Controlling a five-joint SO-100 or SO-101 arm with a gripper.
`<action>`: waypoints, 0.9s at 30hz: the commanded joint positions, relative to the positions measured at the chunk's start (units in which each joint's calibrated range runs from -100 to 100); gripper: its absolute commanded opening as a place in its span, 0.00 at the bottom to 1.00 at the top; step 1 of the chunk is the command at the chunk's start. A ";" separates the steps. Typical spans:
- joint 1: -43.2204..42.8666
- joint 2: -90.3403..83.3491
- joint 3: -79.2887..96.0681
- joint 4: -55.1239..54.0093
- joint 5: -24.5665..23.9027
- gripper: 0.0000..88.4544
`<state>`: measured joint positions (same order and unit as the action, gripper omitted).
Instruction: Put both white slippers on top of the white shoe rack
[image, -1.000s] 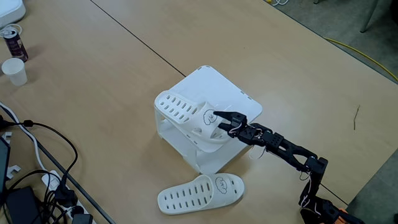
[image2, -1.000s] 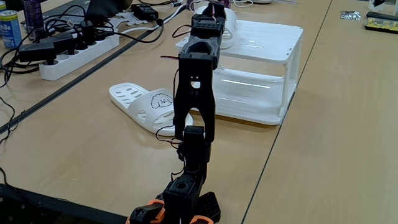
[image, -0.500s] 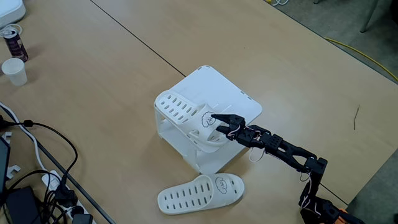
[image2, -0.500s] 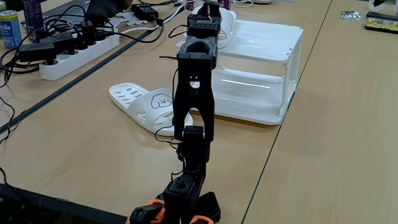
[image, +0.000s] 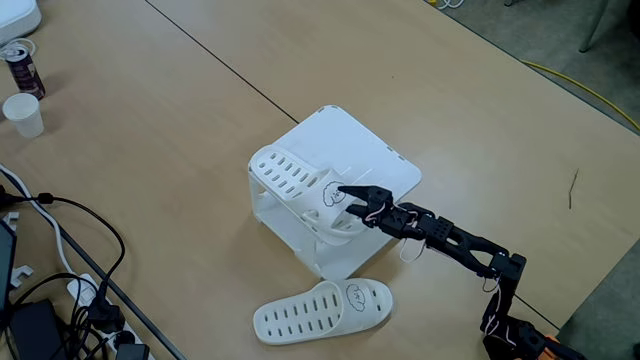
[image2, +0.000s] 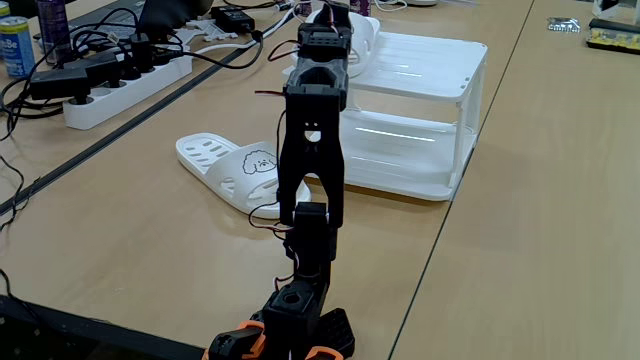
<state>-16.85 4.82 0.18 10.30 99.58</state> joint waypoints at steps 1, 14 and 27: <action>-0.09 -2.34 0.86 -0.29 0.42 0.17; 0.16 -2.85 1.76 -0.29 0.42 0.17; 0.16 -12.86 11.32 -0.29 0.42 0.17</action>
<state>-17.00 -1.61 11.05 10.21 99.58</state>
